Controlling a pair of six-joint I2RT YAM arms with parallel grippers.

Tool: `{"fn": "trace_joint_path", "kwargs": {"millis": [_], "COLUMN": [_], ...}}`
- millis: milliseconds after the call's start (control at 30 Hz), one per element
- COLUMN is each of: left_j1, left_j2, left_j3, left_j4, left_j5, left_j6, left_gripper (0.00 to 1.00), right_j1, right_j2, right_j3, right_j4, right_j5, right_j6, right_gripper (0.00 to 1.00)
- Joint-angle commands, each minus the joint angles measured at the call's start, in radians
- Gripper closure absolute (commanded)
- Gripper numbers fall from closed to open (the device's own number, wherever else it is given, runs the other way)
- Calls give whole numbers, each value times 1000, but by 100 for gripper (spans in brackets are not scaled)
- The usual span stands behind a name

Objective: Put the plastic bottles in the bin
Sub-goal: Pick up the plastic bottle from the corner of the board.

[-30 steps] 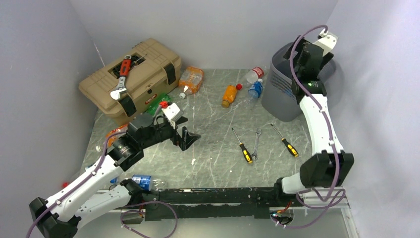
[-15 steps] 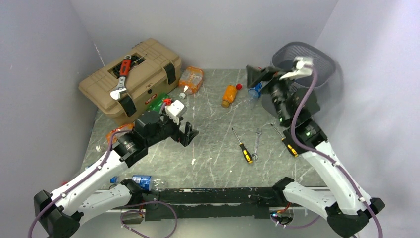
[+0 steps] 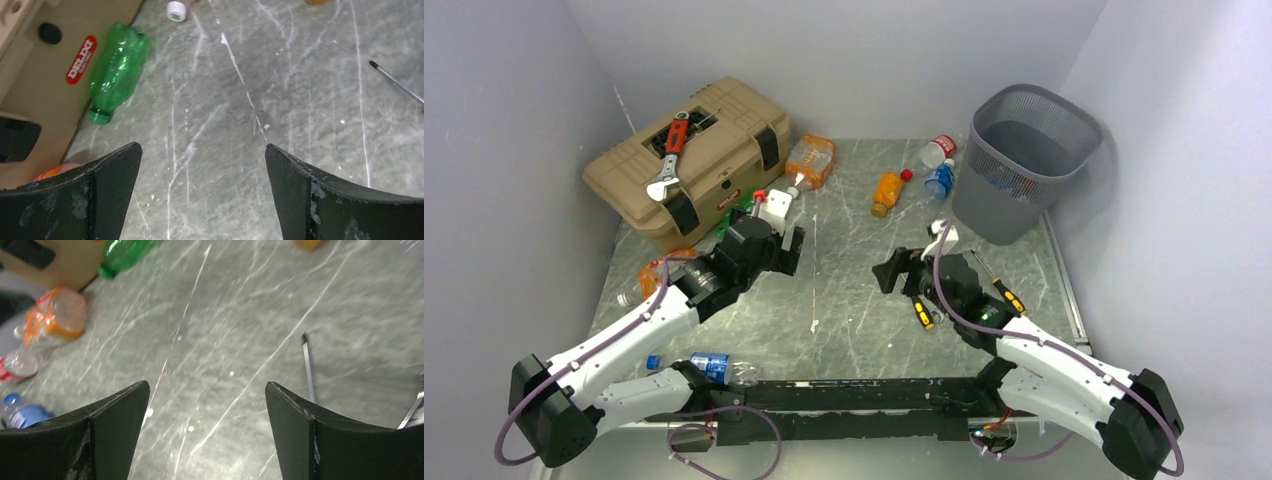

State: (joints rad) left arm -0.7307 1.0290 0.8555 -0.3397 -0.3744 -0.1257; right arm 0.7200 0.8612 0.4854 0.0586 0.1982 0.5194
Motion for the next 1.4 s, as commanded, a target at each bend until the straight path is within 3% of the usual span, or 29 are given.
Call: {"fn": "trace_joint_path", "kwargs": {"millis": [0,133,267,433,567,800,1000,1133,1367], "left_j1": [-3,31,92,128,129,139,142,142,146], "left_j2": [-30,-39,-118,-245,-291,-394,-488,-484,-452], "left_j3": [12,16,-1,51,58,-59,-82,-77,-65], "left_j4": [-14,-191,-316,-363,-321,-204,-206,-210,-219], "left_j5": [-149,-127,-116,-136,-184,-328,-321,-308,-293], "left_j6": [-169,-391,-470,-357,-220,-168,-161,-168,-171], "left_gripper": [0,1,1,1,1,1,1,1,1], "right_j1": [45,69,125,365,487,546,564,576,597], "right_j2": [-20,6,148,416,612,879,973,1018,1068], "right_j3": [-82,-103,-66,108,254,524,594,629,674], "right_j4": [195,223,286,265,303,256,253,251,246], "right_j5": [-84,-173,-401,-363,-324,-312,-335,-405,-484], "right_j6": [101,79,27,-93,-160,-262,-301,-322,-321], "right_gripper": [10,10,11,11,9,6,7,13,12]}}
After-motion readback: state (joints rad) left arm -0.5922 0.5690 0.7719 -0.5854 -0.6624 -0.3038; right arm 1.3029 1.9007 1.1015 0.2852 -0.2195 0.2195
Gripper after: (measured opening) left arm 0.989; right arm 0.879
